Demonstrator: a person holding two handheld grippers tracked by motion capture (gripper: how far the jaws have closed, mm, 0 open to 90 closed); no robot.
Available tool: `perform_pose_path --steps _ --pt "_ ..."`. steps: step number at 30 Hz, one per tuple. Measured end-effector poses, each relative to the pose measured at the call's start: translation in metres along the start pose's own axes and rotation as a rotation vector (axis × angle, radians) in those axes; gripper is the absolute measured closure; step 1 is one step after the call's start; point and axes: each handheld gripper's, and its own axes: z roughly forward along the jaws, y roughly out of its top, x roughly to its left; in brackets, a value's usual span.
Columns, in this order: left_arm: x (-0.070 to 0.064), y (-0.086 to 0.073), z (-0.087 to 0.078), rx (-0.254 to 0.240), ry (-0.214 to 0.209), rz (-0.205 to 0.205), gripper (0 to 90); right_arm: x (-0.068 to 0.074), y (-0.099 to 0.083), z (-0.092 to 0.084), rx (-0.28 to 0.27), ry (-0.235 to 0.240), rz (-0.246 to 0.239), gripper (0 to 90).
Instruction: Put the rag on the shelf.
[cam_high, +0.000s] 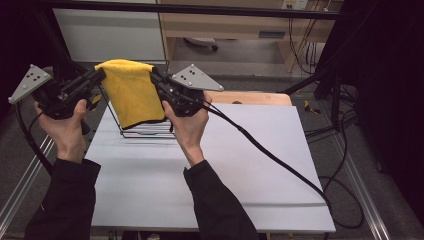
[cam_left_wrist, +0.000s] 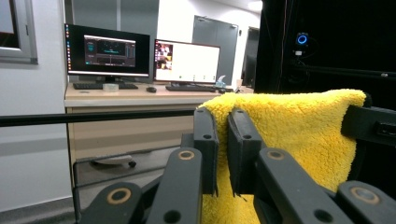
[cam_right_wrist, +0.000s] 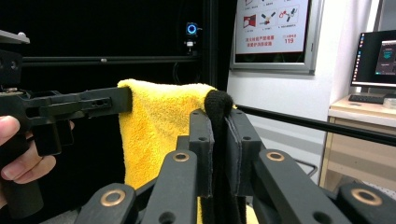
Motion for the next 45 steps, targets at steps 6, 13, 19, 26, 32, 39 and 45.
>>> perform_pose_path --steps 6,13,19,26,32,39,45 --pt "0.005 0.01 0.003 -0.017 0.007 -0.002 83.2 -0.001 0.009 0.01 -0.012 -0.003 -0.005 82.3" --pt "0.012 0.02 0.005 -0.036 0.012 -0.003 83.2 0.0 0.02 0.019 -0.022 -0.004 -0.021 82.2" --pt "0.018 0.029 0.006 -0.048 0.015 -0.003 83.3 0.0 0.029 0.027 -0.03 -0.006 -0.03 82.2" --pt "0.025 0.038 0.009 -0.059 0.02 -0.007 83.3 0.0 0.038 0.037 -0.033 -0.008 -0.039 82.2" --pt "0.028 0.048 0.012 -0.08 0.029 -0.001 83.3 0.0 0.049 0.044 -0.044 -0.011 -0.045 82.2" --pt "0.032 0.063 0.013 -0.11 0.034 -0.008 83.2 0.002 0.063 0.051 -0.07 -0.01 -0.065 82.2" --pt "0.036 0.076 0.017 -0.118 0.047 0.011 83.2 0.002 0.074 0.059 -0.082 -0.015 -0.072 82.2"
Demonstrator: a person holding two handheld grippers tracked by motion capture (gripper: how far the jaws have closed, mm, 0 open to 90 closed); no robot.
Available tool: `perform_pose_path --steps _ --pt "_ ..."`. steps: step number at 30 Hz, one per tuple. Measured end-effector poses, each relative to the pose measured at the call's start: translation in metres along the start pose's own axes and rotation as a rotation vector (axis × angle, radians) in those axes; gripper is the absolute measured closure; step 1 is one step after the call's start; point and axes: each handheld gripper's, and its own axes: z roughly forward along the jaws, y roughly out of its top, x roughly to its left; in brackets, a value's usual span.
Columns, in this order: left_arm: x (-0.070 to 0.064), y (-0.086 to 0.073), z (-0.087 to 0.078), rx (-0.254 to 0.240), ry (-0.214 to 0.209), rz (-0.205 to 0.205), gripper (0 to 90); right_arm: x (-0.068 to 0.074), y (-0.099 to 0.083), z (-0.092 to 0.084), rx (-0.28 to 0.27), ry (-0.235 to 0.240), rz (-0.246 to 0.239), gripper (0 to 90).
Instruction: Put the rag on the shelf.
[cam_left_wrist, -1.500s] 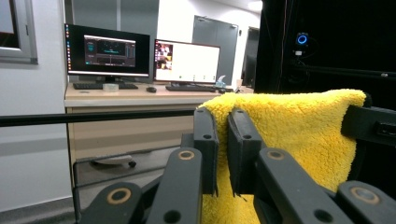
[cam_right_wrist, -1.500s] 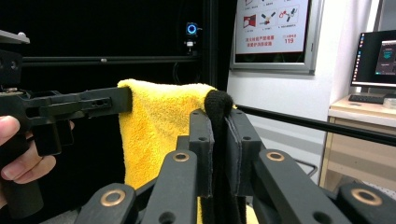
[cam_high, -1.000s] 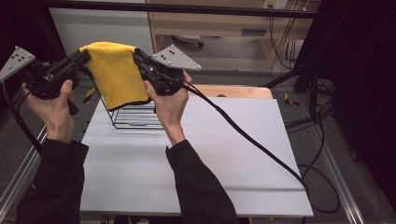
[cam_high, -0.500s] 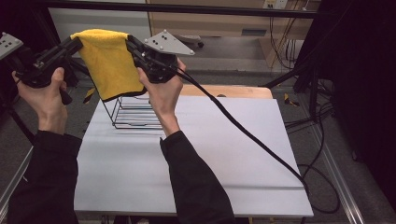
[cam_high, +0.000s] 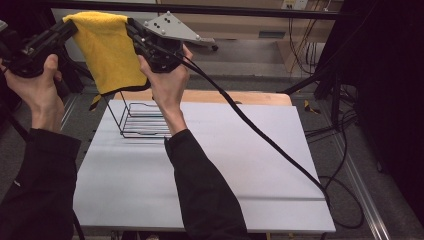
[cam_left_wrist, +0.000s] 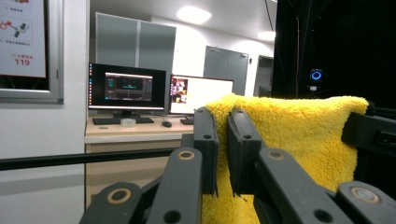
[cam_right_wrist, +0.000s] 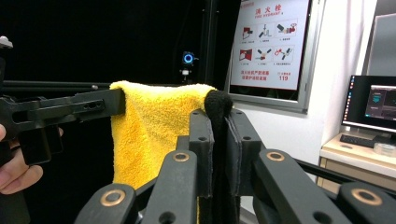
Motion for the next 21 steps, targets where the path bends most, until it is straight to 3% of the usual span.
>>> perform_pose_path --steps 8,21 --pt "0.008 0.005 0.013 0.004 0.019 0.004 83.2 -0.006 0.007 0.013 0.007 -0.01 -0.014 82.2" --pt "0.02 0.002 0.042 0.023 0.056 0.013 83.2 -0.025 0.004 0.038 0.023 -0.026 0.01 82.2"
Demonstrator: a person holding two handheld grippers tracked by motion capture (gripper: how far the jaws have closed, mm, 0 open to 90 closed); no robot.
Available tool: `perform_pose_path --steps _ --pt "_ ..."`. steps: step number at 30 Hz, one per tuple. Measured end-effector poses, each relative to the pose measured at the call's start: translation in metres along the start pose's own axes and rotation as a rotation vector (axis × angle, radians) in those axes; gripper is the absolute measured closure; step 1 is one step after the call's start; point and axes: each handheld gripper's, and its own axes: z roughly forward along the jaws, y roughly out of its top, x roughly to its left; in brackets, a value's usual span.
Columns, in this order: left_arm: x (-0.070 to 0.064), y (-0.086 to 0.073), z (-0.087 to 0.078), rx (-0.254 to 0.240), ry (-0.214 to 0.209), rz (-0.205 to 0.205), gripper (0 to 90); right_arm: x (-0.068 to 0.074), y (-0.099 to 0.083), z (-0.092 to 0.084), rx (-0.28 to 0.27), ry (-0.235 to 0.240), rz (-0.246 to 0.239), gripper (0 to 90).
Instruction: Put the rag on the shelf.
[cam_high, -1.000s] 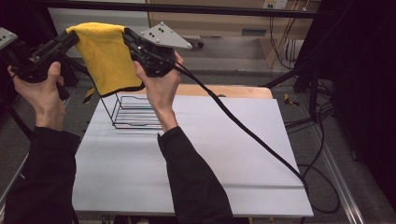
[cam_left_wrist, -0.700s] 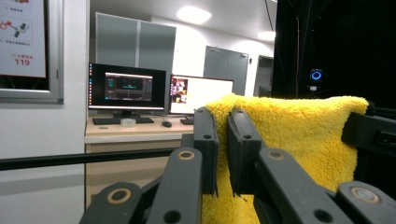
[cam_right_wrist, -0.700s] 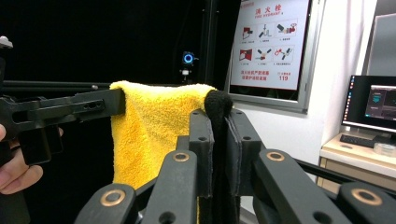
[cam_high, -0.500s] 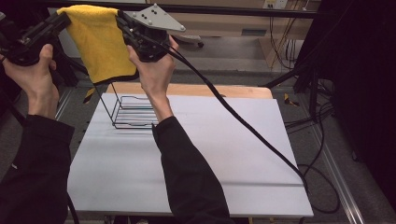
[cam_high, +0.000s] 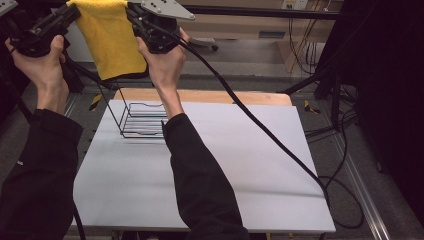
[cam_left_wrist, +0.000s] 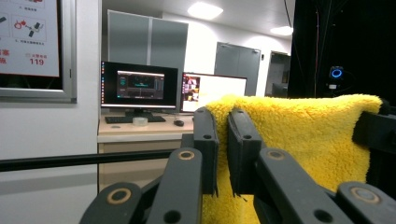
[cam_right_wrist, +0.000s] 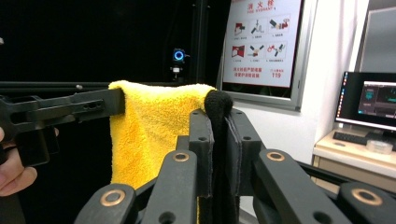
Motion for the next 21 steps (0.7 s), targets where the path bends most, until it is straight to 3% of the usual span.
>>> perform_pose_path --steps 6,12,21 --pt "0.011 -0.007 0.012 0.012 -0.002 -0.03 83.2 -0.008 -0.005 0.012 0.016 -0.003 -0.007 82.1" --pt "0.015 -0.006 0.019 0.012 0.002 -0.022 83.2 -0.014 -0.004 0.023 0.037 -0.004 -0.017 82.1" --pt "0.014 -0.013 0.018 0.033 -0.008 0.019 83.2 -0.021 -0.008 0.025 0.063 -0.003 -0.022 82.1"
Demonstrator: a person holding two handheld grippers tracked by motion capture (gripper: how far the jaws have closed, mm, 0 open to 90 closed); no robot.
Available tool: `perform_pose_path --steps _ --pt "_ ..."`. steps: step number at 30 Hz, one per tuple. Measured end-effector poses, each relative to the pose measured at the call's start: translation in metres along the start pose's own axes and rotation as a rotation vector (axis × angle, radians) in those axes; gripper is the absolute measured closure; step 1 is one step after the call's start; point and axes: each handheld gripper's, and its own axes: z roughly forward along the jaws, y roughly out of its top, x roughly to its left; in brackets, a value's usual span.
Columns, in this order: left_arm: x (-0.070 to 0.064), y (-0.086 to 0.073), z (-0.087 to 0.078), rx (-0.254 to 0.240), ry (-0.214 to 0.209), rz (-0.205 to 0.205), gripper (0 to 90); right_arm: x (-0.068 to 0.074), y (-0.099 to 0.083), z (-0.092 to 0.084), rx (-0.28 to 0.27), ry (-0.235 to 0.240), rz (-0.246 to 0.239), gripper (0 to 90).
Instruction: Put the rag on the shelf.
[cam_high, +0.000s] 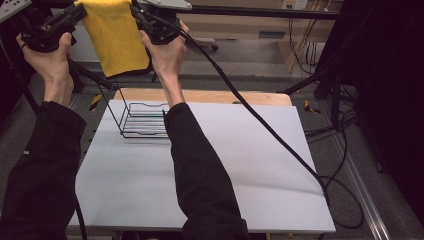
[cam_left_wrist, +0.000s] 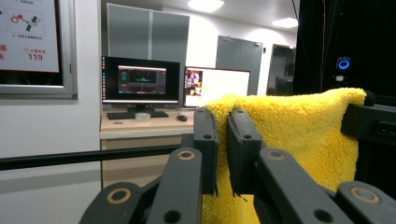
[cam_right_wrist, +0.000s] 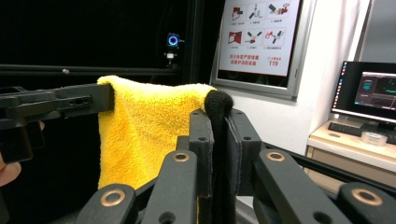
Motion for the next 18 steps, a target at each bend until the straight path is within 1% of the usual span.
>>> perform_pose_path --steps 4,6,11,15,16,18 --pt "0.0 -0.008 -0.001 0.012 -0.008 0.004 83.2 -0.001 -0.009 -0.001 0.016 -0.001 -0.005 82.1" --pt "0.0 -0.012 -0.003 0.012 -0.018 0.003 83.2 -0.002 -0.013 -0.002 0.021 0.006 0.003 82.1" --pt "-0.002 -0.02 -0.007 0.024 -0.035 0.02 83.2 -0.002 -0.023 -0.009 0.028 0.009 0.012 82.1" --pt "-0.002 -0.03 -0.007 0.049 -0.034 0.017 83.2 0.0 -0.032 -0.013 0.046 0.012 0.013 82.1" --pt "-0.002 -0.033 -0.007 0.053 -0.035 0.01 83.2 0.0 -0.035 -0.014 0.052 0.014 0.01 82.1" --pt "-0.003 -0.038 -0.009 0.057 -0.045 0.012 83.2 0.0 -0.039 -0.015 0.058 0.014 0.009 82.1"
